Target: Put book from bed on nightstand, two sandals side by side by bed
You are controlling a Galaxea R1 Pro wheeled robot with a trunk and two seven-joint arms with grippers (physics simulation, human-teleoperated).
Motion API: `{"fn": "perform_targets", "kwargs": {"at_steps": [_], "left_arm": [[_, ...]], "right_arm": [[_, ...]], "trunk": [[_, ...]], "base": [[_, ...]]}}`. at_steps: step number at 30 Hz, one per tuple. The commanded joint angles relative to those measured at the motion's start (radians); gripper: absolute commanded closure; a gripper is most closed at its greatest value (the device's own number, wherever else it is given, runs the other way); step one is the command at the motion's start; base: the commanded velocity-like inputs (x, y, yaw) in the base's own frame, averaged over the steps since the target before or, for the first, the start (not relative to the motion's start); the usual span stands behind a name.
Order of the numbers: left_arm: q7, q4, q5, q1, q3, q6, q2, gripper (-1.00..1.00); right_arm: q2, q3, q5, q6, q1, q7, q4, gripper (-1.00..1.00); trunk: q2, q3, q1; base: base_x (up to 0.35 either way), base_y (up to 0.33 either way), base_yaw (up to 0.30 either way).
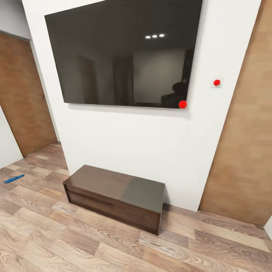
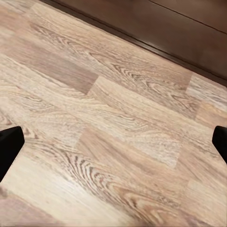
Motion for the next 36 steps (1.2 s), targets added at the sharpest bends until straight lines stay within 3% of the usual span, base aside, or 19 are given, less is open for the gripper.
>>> {"fn": "perform_targets", "kwargs": {"at_steps": [1,28,31,32,33,36], "left_arm": [[0.0,0.001,0.006,-0.001,0.001,-0.003,-0.001,-1.0],[0.0,0.003,0.008,-0.001,0.0,-0.012,-0.002,-1.0],[0.0,0.078,0.007,-0.001,0.003,-0.038,-0.001,-1.0],[0.0,0.101,0.007,-0.001,0.003,-0.064,-0.001,-1.0],[0.0,0.133,0.007,-0.001,0.004,-0.146,-0.001,-1.0],[0.0,0.143,0.007,-0.001,0.003,-0.186,-0.002,-1.0]], "right_arm": [[0.0,-0.002,0.0,-0.003,0.0,0.0,0.0,-1.0],[0.002,-0.001,-0.007,-0.004,0.0,0.001,0.01,-1.0],[0.0,-0.002,-0.007,-0.005,0.0,0.001,0.013,-1.0],[0.0,-0.003,-0.007,-0.004,0.0,0.001,0.014,-1.0],[-0.001,-0.003,-0.008,-0.004,0.0,0.001,0.017,-1.0],[0.0,-0.002,-0.008,-0.004,0.0,0.001,0.018,-1.0]], "trunk": [[-0.001,-0.001,0.0],[-0.001,-0.001,0.0],[-0.001,-0.001,0.0],[-0.001,-0.001,0.0],[-0.001,-0.001,0.0],[-0.001,-0.001,0.0]], "base": [[0.0,0.0,0.293],[0.0,0.0,0.293],[0.0,0.0,0.293],[0.0,0.0,0.293],[0.0,0.0,0.293],[0.0,0.0,0.293]]}}
